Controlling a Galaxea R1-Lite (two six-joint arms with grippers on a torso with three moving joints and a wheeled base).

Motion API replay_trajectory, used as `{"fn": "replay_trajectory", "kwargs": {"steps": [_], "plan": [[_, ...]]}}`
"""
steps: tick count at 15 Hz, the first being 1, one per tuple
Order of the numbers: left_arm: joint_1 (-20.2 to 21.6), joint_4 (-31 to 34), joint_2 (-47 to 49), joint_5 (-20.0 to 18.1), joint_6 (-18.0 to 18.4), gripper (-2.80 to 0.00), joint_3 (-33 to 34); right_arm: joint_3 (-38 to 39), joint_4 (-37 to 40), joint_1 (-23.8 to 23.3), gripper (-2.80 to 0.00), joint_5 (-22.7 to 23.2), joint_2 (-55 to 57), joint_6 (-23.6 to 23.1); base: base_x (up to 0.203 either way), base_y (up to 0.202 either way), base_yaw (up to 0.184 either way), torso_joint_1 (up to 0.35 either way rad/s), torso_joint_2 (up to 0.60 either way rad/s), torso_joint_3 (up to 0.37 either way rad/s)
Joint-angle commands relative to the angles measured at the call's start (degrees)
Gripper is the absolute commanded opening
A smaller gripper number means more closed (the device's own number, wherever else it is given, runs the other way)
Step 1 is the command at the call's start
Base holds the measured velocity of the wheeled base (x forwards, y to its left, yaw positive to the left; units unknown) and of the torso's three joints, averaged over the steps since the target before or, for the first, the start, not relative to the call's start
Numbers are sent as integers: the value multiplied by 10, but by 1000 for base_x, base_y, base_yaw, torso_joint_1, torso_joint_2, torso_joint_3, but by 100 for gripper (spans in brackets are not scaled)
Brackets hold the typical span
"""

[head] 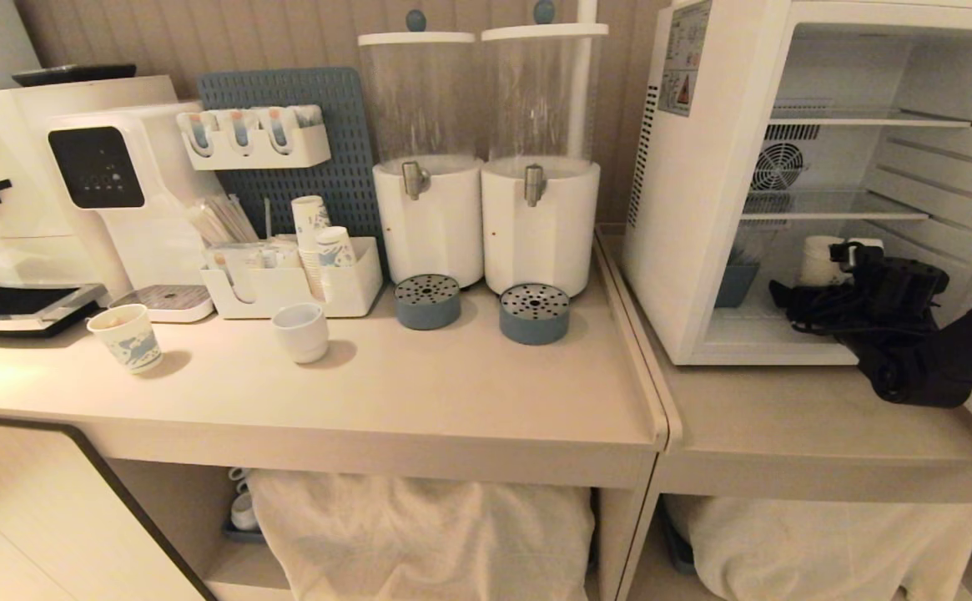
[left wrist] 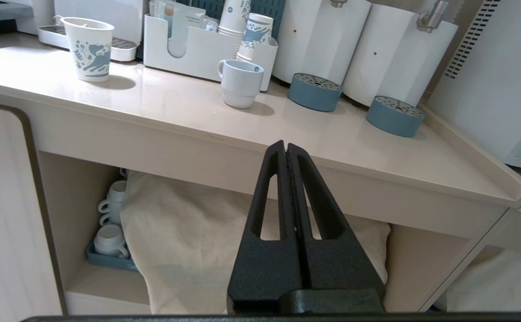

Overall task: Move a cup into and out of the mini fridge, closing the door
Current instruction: Take the paper cup out of the freezer

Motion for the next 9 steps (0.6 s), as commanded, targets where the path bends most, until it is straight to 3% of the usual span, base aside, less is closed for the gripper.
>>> {"fn": "replay_trajectory", "kwargs": {"steps": [1,6,7,8,9], "plan": [[0,-1,-1,0,-1,-280,23,-13,-1,0,0,0,9,-1,0,0,0,0,0,0],[0,-1,-2,0,-1,-280,23,-63,25,0,0,3,28,-2,0,0,0,0,0,0],[0,-1,-2,0,-1,-280,23,-63,25,0,-203,4,28,-2,0,0,0,0,0,0],[0,-1,-2,0,-1,-280,23,-60,25,-1,-280,9,30,-2,0,0,0,0,0,0],[0,-1,-2,0,-1,-280,23,-52,25,-1,-280,12,29,-1,0,0,0,0,0,0]]}}
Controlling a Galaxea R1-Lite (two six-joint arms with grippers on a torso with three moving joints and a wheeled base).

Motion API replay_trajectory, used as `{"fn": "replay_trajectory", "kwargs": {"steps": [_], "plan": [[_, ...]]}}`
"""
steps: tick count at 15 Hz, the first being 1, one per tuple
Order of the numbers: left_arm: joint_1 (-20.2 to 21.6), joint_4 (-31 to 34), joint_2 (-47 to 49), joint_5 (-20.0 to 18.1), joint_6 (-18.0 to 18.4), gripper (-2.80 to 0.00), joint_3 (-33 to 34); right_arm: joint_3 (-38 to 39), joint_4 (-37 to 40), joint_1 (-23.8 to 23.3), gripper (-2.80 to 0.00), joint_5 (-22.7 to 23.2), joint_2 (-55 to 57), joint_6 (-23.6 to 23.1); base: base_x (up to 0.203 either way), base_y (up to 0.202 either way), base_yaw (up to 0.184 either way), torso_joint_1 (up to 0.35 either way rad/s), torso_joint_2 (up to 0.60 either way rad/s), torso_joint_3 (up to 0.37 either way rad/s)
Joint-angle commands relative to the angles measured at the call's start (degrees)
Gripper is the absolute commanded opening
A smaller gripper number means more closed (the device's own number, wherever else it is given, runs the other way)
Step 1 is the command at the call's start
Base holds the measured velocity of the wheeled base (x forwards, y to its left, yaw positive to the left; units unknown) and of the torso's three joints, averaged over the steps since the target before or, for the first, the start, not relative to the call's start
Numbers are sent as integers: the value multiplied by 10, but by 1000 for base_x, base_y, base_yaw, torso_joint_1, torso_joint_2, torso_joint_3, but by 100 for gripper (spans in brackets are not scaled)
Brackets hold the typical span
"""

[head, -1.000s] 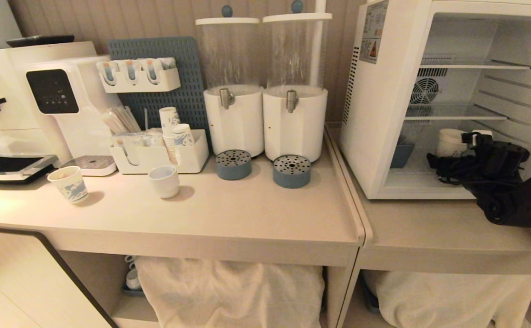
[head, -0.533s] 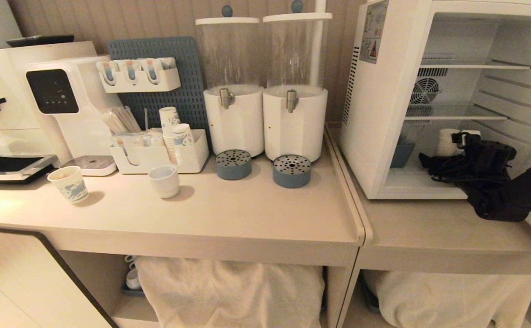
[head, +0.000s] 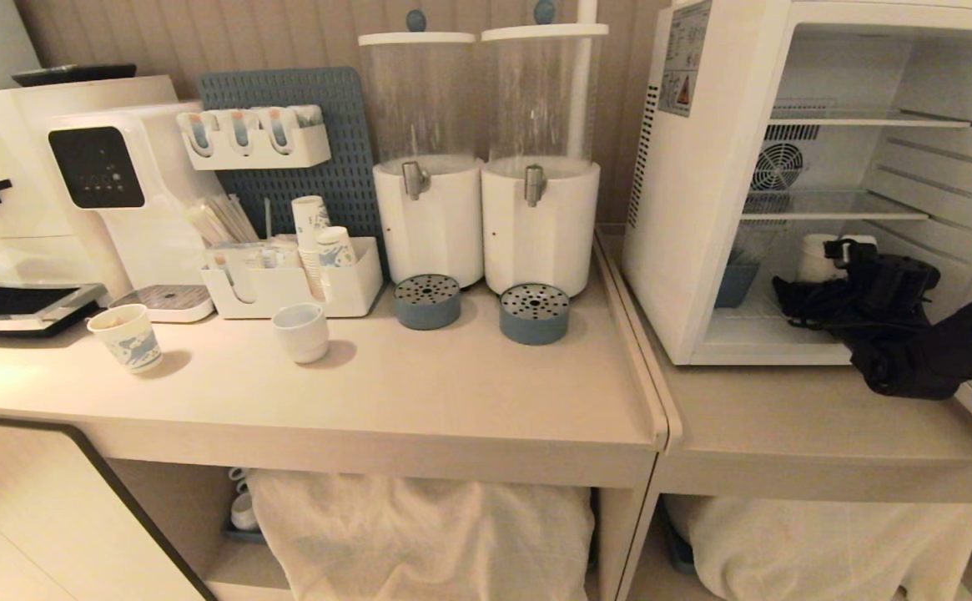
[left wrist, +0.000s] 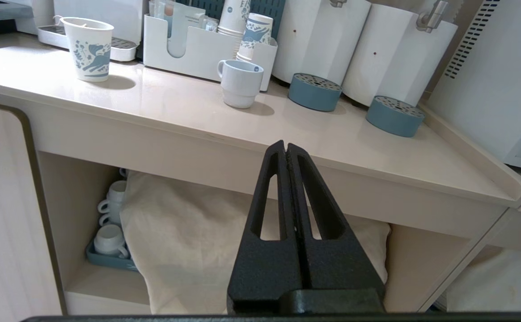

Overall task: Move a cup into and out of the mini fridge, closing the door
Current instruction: Take the paper cup out of the freezer

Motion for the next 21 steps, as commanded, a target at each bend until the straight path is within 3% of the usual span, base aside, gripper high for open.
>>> {"fn": "replay_trajectory", "kwargs": {"steps": [1,8,15,21], "plan": [[0,-1,-2,0,-2,-280,23,8,0,0,-280,3,-2,0,0,0,0,0,0,0],[0,0,-2,0,-16,-280,23,90,4,0,-280,28,-62,4,0,0,0,0,0,0],[0,0,-2,0,-28,-280,23,280,-9,0,-280,90,-208,15,0,0,0,0,0,0],[0,1,-2,0,-40,-280,23,427,-91,1,-280,101,-305,16,0,0,0,0,0,0]]}}
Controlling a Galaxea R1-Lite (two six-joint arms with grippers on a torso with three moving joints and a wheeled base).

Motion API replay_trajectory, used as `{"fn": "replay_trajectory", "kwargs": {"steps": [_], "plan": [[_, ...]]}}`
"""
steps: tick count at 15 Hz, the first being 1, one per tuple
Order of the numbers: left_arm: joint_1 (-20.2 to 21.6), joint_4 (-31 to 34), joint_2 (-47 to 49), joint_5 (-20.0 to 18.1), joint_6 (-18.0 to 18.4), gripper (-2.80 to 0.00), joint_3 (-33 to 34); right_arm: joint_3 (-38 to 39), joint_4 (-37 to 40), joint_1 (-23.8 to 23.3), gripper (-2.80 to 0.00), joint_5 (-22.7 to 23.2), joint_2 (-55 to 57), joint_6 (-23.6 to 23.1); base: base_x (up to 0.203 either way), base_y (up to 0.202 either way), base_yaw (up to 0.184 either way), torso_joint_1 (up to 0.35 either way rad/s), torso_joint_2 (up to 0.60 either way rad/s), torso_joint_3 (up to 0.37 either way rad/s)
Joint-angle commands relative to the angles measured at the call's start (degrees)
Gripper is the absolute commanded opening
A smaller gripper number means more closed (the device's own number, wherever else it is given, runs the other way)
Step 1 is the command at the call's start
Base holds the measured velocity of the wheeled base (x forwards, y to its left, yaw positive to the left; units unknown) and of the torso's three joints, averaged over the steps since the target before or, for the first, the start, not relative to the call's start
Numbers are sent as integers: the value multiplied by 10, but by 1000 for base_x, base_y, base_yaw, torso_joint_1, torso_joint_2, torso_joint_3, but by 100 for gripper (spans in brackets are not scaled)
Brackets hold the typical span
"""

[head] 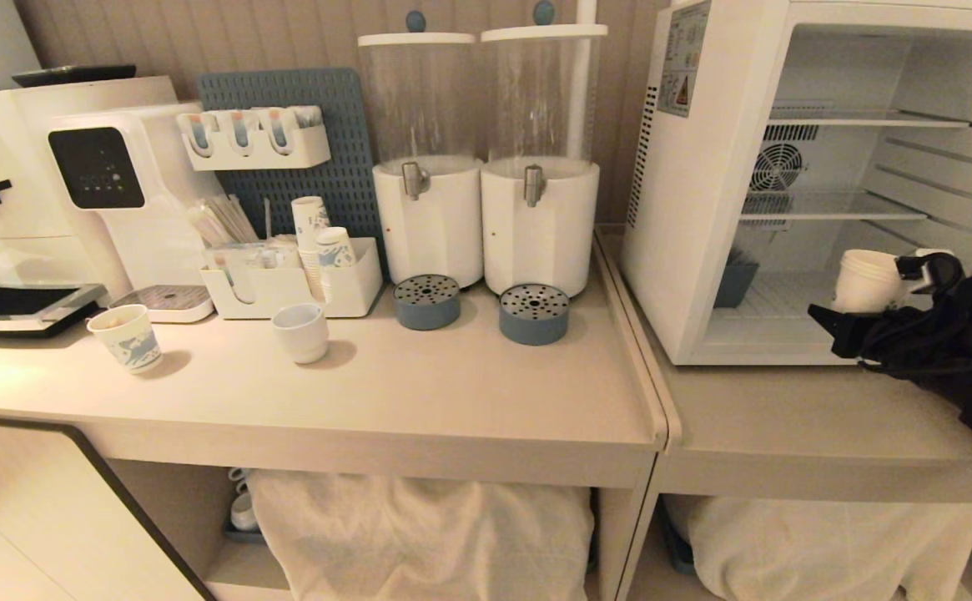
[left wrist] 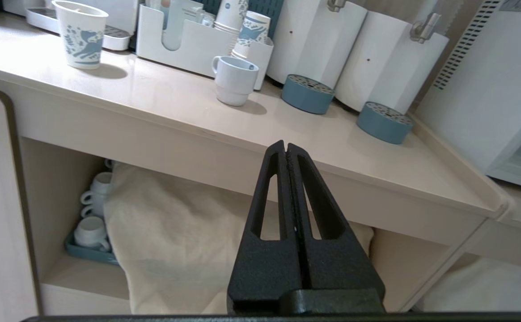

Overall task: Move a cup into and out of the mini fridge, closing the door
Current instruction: Take the paper cup out of the freezer

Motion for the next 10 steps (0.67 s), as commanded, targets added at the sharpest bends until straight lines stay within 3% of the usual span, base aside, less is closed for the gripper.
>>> {"fn": "replay_trajectory", "kwargs": {"steps": [1,6,8,10], "plan": [[0,0,-2,0,-4,-280,23,34,-6,1,-280,1,-49,-1,0,0,0,0,0,0],[0,0,-2,0,-6,-280,23,136,9,0,-280,50,-193,9,0,0,0,0,0,0],[0,0,-2,-1,-7,-280,23,164,67,0,-280,87,-308,28,0,0,0,0,0,0],[0,0,-2,-1,-7,-280,23,163,188,-1,-280,135,-434,58,0,0,0,0,0,0]]}}
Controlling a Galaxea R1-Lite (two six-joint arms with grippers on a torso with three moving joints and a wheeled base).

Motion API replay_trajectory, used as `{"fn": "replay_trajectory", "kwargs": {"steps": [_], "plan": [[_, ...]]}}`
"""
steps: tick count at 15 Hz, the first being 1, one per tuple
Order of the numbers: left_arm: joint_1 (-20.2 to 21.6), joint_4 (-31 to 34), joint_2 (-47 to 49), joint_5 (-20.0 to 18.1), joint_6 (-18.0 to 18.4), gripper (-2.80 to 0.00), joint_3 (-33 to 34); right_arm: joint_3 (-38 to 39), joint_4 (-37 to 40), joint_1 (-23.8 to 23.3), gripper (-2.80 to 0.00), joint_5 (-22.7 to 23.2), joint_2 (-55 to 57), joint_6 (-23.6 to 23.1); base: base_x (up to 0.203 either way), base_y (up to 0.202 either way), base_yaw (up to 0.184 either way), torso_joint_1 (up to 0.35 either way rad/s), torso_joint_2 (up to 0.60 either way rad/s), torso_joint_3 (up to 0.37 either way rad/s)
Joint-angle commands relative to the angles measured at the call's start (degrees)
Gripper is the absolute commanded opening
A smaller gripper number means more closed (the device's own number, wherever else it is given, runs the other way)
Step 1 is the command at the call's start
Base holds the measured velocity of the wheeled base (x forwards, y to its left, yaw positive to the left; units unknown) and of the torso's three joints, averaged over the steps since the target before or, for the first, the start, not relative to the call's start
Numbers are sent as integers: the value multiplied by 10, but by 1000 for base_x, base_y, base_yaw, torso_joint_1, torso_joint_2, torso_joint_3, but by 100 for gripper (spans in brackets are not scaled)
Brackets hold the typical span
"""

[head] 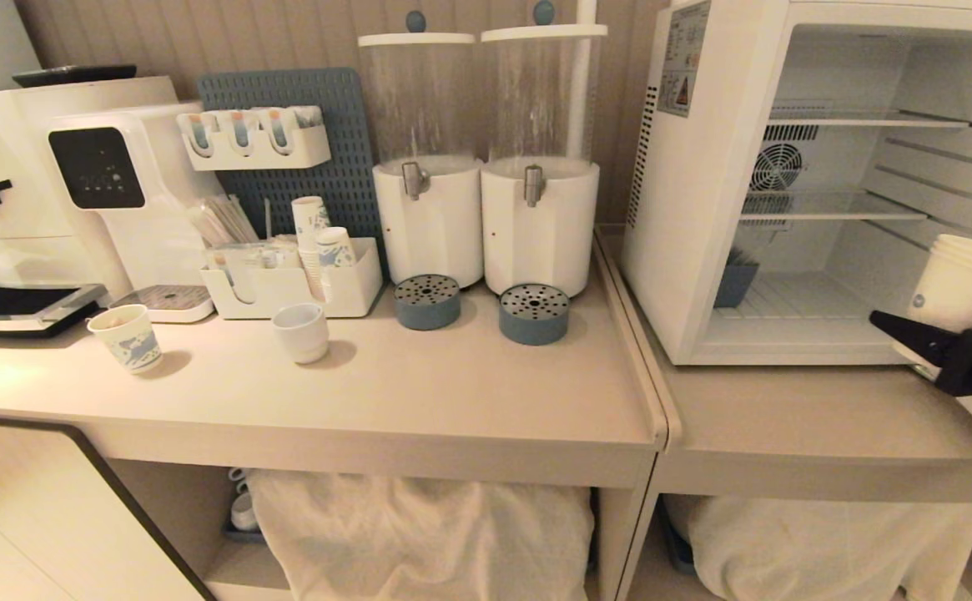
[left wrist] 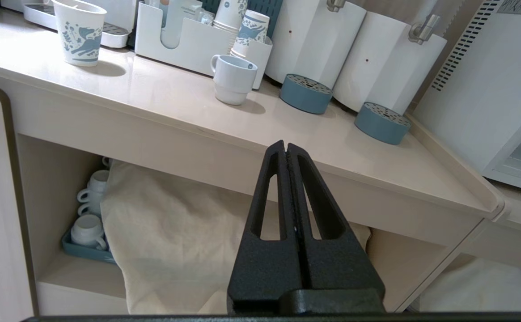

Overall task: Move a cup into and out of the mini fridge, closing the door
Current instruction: Take the paper cup out of the freezer, then place the paper cup on the table

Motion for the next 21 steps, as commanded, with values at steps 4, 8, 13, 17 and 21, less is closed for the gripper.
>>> {"fn": "replay_trajectory", "kwargs": {"steps": [4,8,13,17,21], "plan": [[0,0,-2,-1,-12,-280,23,-44,361,-3,-280,109,-339,43,0,0,0,0,0,0],[0,0,-2,-1,-14,-280,23,-127,652,10,-280,187,-490,57,0,0,0,0,0,0],[0,0,-2,-1,-15,-280,23,-188,830,159,-280,157,-625,84,0,0,0,0,0,0],[0,0,-2,-1,-14,-280,23,-142,819,142,-280,47,-770,91,0,0,0,0,0,0],[0,0,-2,0,-14,-280,23,33,646,137,-280,-141,-786,72,0,0,0,0,0,0]]}}
